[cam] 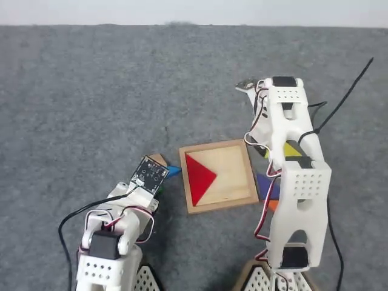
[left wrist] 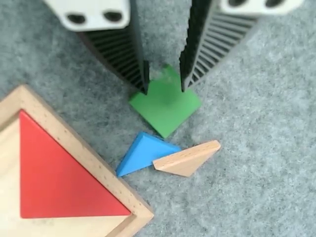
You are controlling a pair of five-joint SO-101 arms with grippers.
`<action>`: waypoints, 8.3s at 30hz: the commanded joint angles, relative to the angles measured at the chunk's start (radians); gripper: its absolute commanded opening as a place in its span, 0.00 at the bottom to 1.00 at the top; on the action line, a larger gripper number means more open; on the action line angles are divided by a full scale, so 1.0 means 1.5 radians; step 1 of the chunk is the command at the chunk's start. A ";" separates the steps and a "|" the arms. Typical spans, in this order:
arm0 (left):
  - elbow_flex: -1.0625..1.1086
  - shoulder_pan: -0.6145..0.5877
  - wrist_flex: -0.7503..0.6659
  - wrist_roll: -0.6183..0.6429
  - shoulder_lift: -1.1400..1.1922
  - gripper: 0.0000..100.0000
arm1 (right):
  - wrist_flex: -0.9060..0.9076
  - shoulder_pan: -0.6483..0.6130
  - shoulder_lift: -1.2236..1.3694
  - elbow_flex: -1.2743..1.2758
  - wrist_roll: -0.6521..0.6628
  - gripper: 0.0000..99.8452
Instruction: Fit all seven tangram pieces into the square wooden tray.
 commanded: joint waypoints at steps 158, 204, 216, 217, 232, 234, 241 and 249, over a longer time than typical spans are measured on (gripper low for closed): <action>-0.008 -0.004 -0.001 -0.005 -0.008 0.10 | 0.074 0.023 0.242 -0.441 -0.437 0.29; -0.008 -0.004 -0.001 -0.005 -0.008 0.10 | 0.034 0.012 -0.079 -0.038 0.001 0.40; -0.008 -0.004 -0.001 -0.005 -0.008 0.10 | -0.041 0.013 -0.038 -0.006 0.000 0.39; -0.008 -0.004 -0.001 -0.005 -0.008 0.10 | -0.041 0.010 -0.038 -0.006 0.000 0.39; -0.008 -0.004 -0.001 -0.005 -0.008 0.10 | -0.064 0.006 -0.016 -0.005 -0.025 0.39; -0.008 -0.004 -0.001 -0.005 -0.008 0.10 | -0.064 0.006 0.005 -0.005 -0.027 0.38; -0.008 -0.004 -0.001 -0.005 -0.008 0.10 | -0.079 0.007 0.023 -0.006 -0.027 0.35; -0.008 -0.004 -0.001 -0.005 -0.008 0.10 | -0.076 0.007 0.023 -0.006 -0.029 0.25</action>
